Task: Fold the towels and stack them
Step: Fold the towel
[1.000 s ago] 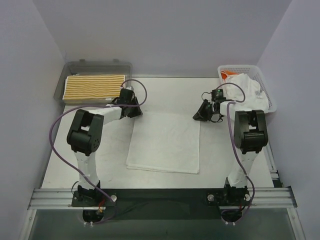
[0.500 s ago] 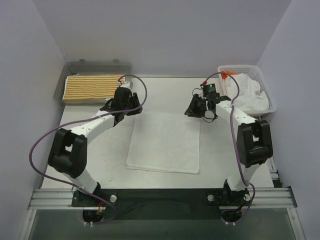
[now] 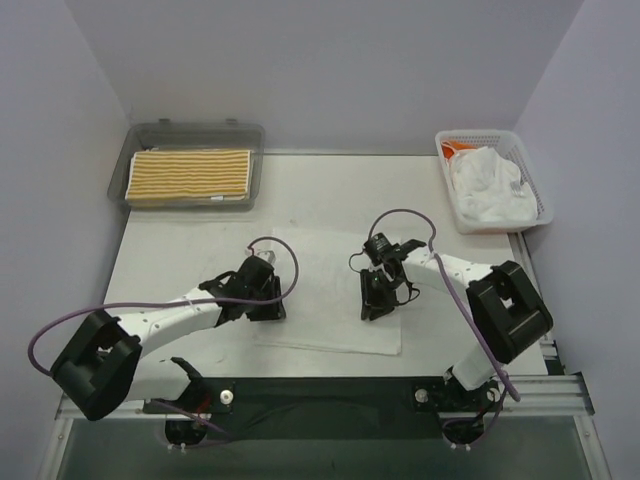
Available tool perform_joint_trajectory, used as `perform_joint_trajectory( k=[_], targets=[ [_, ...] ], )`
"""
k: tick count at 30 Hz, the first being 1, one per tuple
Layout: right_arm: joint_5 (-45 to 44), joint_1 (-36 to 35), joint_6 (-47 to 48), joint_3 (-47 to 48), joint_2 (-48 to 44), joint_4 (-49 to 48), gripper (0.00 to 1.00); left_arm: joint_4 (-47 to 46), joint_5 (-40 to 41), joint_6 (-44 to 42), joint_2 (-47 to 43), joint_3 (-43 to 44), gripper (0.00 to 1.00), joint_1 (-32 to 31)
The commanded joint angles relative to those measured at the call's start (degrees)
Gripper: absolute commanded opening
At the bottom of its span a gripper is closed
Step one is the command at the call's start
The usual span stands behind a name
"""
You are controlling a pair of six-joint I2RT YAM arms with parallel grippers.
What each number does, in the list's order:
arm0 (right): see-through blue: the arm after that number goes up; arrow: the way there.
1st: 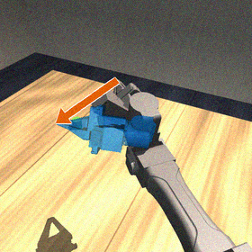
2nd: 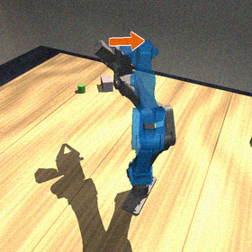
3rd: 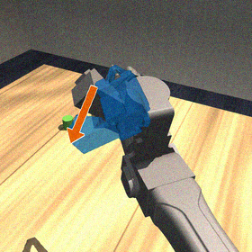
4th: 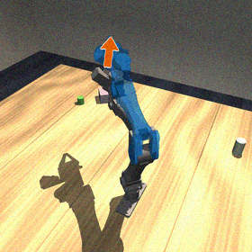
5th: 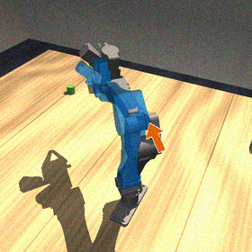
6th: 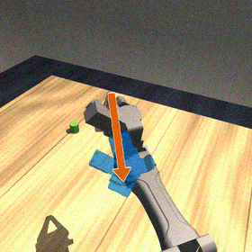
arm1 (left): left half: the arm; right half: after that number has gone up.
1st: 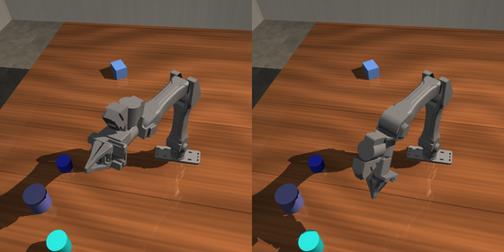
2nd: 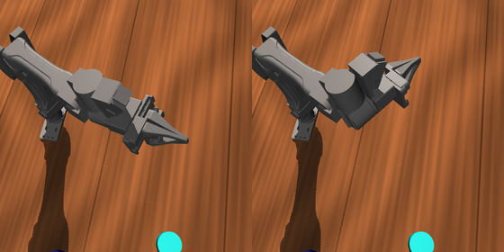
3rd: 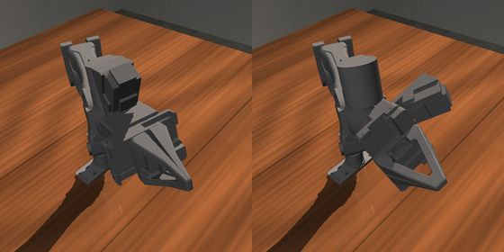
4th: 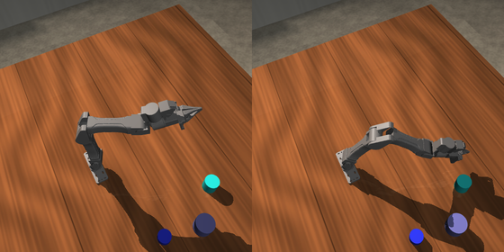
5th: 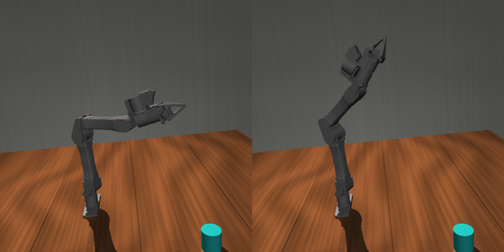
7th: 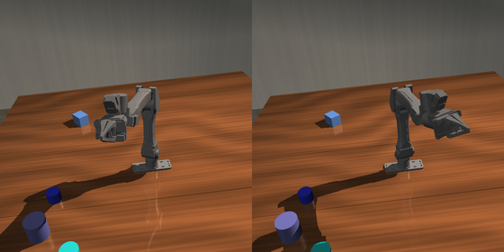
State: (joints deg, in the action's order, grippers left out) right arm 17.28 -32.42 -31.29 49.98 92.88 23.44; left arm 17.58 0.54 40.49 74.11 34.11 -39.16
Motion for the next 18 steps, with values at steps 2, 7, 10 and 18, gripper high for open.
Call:
perform_joint_trajectory(
  k=[2, 7, 10, 18],
  targets=[
    [-3.4, -1.6, -2.2, -4.7, -6.0, 6.8, 0.24, 6.3, -3.3, 9.5, -6.3, -4.7, 0.46, -5.0],
    [-3.3, -1.6, 0.9, -7.0, -12.1, 7.2, 0.25, 11.0, -4.2, 12.9, -16.9, -6.7, 0.46, -8.1],
    [-5.3, 0.0, 5.5, -1.8, -16.1, 7.5, 0.3, 13.0, 2.0, 9.7, -21.3, -2.6, 0.51, -8.1],
    [-3.0, 18.1, 13.6, 16.8, -7.7, 4.5, 0.5, 5.0, 2.3, -8.6, -11.2, 9.0, 0.66, 13.3]
  ],
)
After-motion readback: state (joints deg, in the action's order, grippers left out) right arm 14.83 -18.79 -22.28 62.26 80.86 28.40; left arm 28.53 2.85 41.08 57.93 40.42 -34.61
